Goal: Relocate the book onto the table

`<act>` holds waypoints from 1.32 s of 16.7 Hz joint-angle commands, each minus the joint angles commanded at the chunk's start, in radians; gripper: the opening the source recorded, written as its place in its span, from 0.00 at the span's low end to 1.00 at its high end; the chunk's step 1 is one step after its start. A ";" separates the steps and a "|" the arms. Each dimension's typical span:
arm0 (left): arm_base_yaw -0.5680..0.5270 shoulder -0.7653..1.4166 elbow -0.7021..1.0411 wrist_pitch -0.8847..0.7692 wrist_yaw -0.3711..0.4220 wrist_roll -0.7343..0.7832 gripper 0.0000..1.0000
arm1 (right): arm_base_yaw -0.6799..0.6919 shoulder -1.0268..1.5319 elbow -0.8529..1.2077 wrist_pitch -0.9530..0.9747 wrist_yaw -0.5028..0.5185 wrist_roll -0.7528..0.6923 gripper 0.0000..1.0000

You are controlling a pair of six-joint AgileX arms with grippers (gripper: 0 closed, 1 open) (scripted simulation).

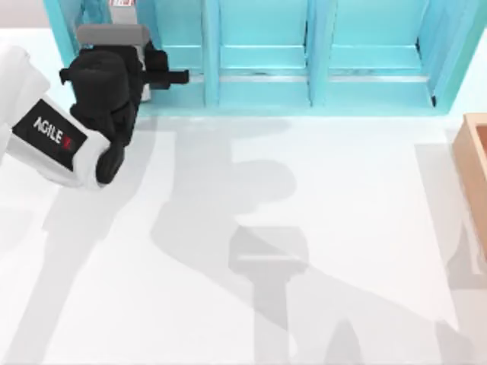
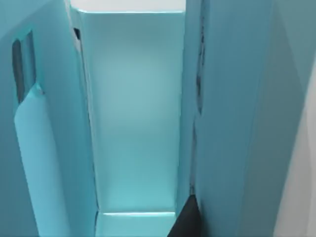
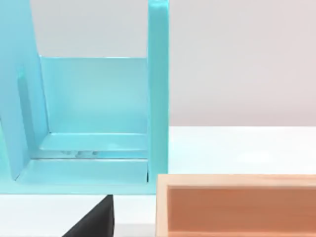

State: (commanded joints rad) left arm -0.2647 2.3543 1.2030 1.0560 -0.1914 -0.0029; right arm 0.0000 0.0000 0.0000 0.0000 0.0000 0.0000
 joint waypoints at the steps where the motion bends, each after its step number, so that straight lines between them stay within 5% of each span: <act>1: -0.005 -0.002 -0.001 0.000 0.000 0.001 0.00 | 0.000 0.000 0.000 0.000 0.000 0.000 1.00; 7: -0.033 -0.160 -0.071 -0.101 -0.032 0.007 0.00 | 0.000 0.000 0.000 0.000 0.000 0.000 1.00; 17: -0.152 -0.928 -0.374 -0.533 -0.162 -0.008 0.00 | 0.000 0.000 0.000 0.000 0.000 0.000 1.00; 22: -0.194 -1.138 -0.467 -0.670 -0.205 -0.016 0.00 | 0.000 0.000 0.000 0.000 0.000 0.000 1.00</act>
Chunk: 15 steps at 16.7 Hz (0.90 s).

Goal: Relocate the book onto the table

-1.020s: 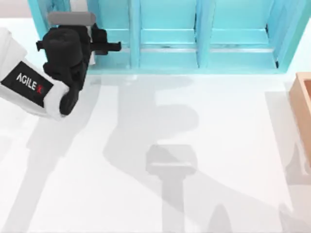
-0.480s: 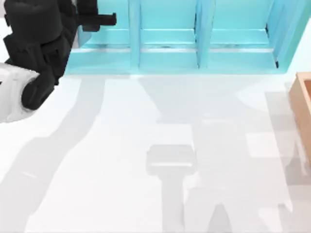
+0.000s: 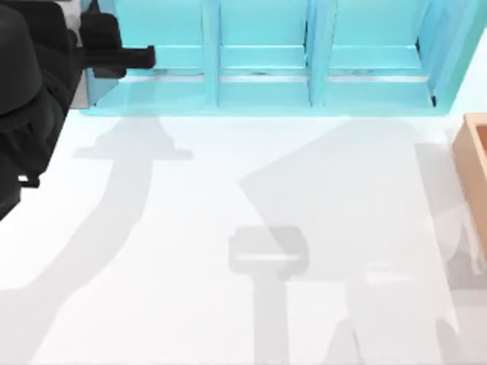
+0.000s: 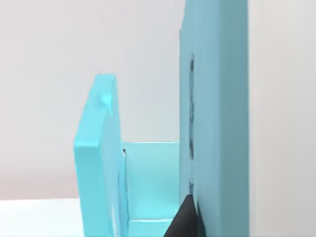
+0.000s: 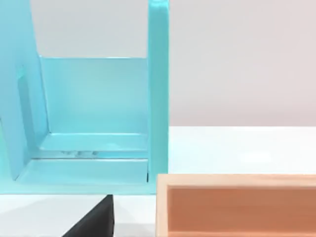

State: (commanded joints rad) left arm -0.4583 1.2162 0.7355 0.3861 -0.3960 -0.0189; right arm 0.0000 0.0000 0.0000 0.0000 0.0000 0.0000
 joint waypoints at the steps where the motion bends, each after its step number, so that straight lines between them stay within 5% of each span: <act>1: -0.003 -0.011 -0.005 -0.008 -0.003 0.000 0.00 | 0.000 0.000 0.000 0.000 0.000 0.000 1.00; 9: -0.021 0.020 0.005 -0.014 -0.026 -0.057 0.00 | 0.000 0.000 0.000 0.000 0.000 0.000 1.00; 15: -0.152 0.170 0.064 -0.058 -0.172 -0.412 0.00 | 0.000 0.000 0.000 0.000 0.000 0.000 1.00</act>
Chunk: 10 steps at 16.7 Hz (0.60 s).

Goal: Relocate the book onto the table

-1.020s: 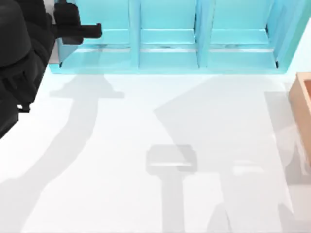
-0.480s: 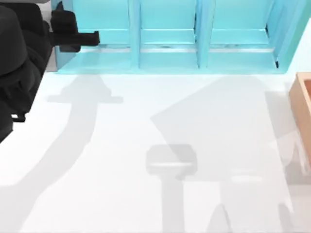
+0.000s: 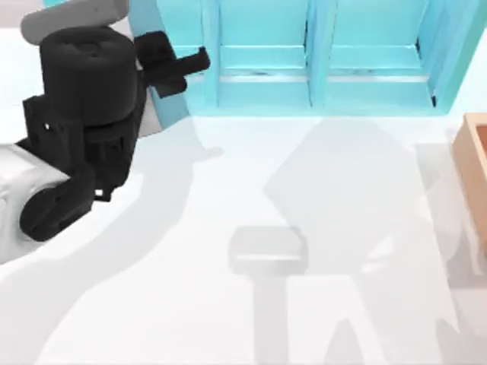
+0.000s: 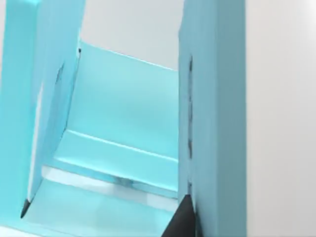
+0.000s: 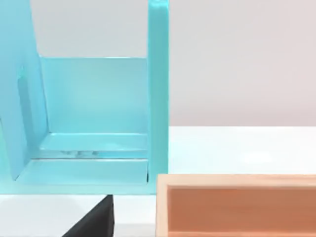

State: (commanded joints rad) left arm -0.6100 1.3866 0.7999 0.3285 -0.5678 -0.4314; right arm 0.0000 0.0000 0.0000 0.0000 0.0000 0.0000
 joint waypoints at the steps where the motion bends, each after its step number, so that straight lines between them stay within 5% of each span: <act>1: -0.030 0.033 0.013 -0.010 -0.033 -0.083 0.00 | 0.000 0.000 0.000 0.000 0.000 0.000 1.00; 10: -0.329 0.325 0.136 -0.119 -0.352 -0.971 0.00 | 0.000 0.000 0.000 0.000 0.000 0.000 1.00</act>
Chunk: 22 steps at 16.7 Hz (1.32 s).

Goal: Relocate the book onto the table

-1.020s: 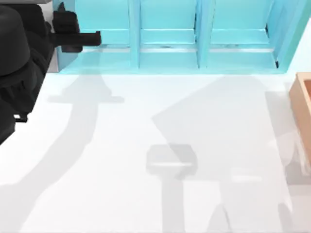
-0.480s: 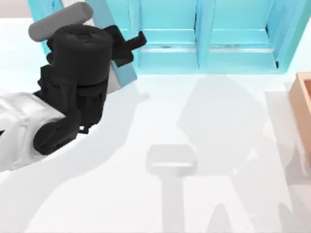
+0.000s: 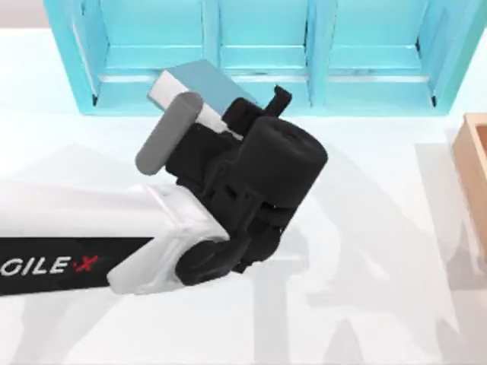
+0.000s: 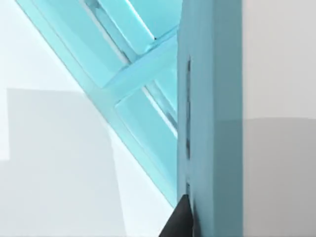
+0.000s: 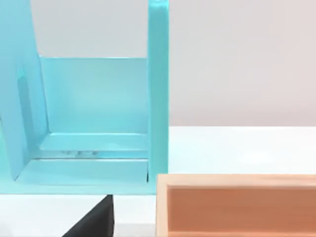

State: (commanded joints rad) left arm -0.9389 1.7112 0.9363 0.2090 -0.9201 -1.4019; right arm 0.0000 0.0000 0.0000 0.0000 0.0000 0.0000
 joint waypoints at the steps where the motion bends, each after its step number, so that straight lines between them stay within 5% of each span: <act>1: -0.032 0.027 0.011 -0.014 -0.034 -0.101 0.00 | 0.000 0.000 0.000 0.000 0.000 0.000 1.00; 11: -0.260 0.196 0.077 -0.123 -0.274 -0.854 0.00 | 0.000 0.000 0.000 0.000 0.000 0.000 1.00; 22: -0.289 0.209 0.081 -0.158 -0.303 -0.953 0.00 | 0.000 0.000 0.000 0.000 0.000 0.000 1.00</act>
State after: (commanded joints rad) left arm -1.2283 1.9199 1.0178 0.0515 -1.2228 -2.3549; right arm 0.0000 0.0000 0.0000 0.0000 0.0000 0.0000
